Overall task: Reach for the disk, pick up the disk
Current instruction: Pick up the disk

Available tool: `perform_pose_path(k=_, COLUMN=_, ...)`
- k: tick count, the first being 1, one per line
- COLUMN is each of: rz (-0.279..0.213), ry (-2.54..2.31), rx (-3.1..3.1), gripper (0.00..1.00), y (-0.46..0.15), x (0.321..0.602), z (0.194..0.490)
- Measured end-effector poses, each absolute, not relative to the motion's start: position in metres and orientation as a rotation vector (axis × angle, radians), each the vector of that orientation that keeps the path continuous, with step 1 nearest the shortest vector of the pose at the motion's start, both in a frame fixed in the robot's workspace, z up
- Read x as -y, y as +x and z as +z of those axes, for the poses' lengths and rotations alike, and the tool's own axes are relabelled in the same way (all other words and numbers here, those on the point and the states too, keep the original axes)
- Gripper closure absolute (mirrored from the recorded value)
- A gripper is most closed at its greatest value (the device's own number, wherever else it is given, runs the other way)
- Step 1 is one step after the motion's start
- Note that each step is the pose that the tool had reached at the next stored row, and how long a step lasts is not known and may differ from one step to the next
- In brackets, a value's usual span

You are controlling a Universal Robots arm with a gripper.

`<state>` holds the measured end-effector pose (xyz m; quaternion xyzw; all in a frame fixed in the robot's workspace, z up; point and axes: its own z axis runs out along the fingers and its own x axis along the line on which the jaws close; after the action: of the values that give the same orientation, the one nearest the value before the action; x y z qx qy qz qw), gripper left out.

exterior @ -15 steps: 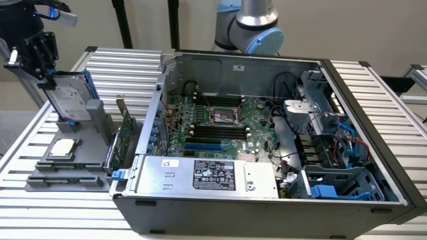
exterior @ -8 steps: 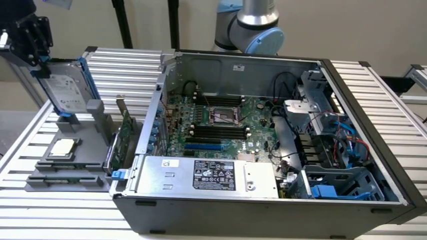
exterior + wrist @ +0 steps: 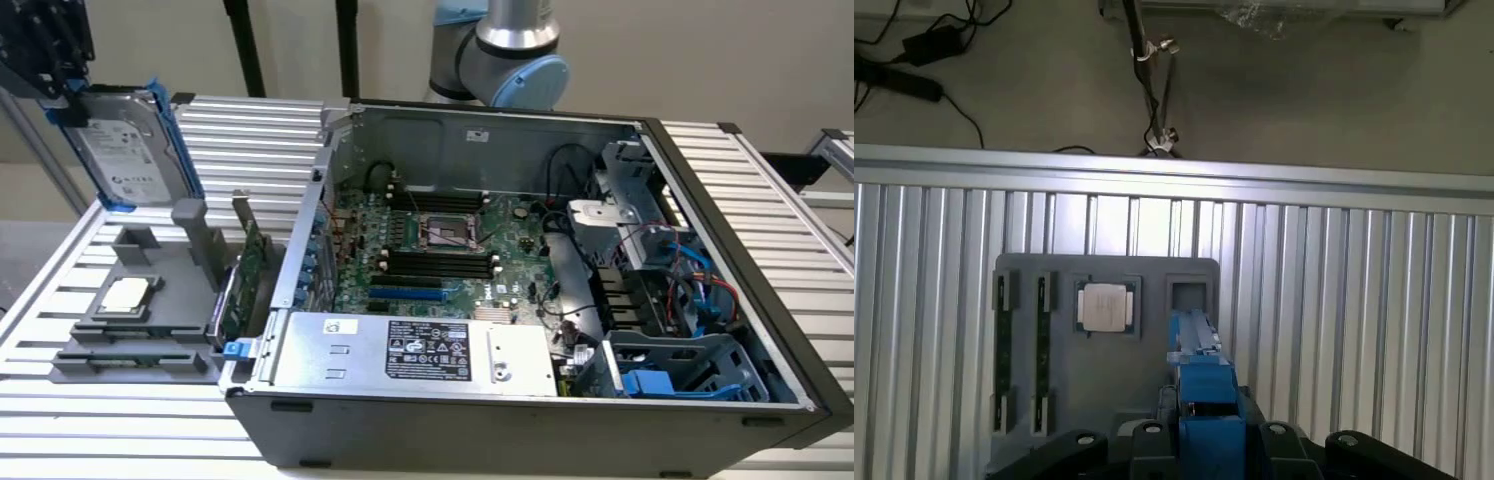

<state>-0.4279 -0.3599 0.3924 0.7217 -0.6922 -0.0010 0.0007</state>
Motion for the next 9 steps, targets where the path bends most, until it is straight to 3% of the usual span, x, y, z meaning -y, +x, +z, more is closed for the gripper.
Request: perform_pose_path(k=9, rz=-0.006, ry=2.28, rx=2.163, gripper=0.67, y=-0.409, x=0.365, z=0.434)
